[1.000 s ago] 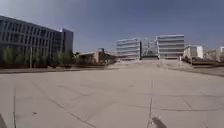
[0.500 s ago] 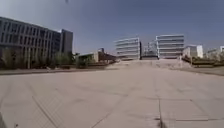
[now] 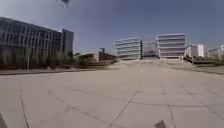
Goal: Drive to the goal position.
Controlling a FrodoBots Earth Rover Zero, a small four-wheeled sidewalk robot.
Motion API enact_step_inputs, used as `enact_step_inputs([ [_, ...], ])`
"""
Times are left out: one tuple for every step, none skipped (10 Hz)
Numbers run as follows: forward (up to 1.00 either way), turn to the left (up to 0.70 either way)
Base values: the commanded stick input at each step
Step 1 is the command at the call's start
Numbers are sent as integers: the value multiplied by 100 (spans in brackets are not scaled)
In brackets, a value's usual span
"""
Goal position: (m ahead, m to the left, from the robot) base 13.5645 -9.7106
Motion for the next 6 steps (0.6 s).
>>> enact_step_inputs([
  [70,3],
  [70,2],
  [70,2],
  [70,2],
  [70,2],
  [70,2],
])
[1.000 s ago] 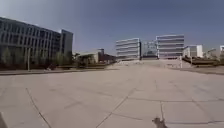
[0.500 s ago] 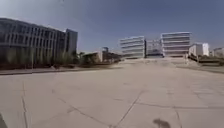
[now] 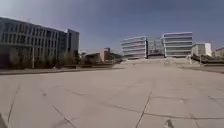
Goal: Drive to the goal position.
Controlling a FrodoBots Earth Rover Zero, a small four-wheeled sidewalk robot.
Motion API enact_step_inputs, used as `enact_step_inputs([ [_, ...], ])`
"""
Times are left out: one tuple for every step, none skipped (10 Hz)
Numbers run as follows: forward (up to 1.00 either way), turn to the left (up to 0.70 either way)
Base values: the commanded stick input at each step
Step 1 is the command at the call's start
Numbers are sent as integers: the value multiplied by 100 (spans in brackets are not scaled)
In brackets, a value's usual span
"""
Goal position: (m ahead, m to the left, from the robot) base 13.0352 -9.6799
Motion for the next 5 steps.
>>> enact_step_inputs([
  [70,2],
  [70,2],
  [70,2],
  [70,2],
  [70,2],
])
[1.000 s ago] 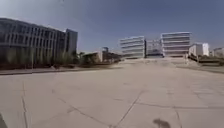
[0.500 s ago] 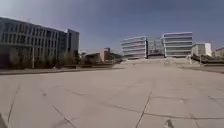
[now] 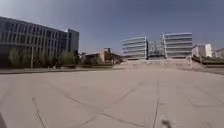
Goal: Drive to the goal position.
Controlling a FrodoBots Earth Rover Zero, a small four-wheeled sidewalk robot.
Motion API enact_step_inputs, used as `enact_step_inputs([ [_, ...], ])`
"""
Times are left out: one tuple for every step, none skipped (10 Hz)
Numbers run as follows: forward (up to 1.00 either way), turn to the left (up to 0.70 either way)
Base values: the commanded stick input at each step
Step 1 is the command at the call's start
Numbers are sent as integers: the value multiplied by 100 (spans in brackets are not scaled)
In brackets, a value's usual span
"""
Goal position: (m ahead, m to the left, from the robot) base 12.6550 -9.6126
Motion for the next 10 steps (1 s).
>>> enact_step_inputs([
  [70,2],
  [70,2],
  [70,2],
  [70,2],
  [70,2],
  [70,2],
  [70,2],
  [70,2],
  [70,2],
  [70,2],
])
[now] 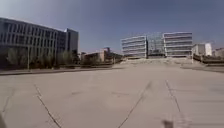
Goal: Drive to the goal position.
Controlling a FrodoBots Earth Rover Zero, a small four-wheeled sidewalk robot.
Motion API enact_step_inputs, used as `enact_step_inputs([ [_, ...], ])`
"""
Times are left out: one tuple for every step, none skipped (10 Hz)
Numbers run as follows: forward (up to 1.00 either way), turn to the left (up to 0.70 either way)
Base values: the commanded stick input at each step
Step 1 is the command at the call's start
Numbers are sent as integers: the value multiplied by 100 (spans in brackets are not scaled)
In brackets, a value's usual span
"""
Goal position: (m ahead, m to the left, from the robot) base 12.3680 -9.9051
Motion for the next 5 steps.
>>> enact_step_inputs([
  [70,2],
  [70,3],
  [70,17],
  [70,27],
  [70,32],
])
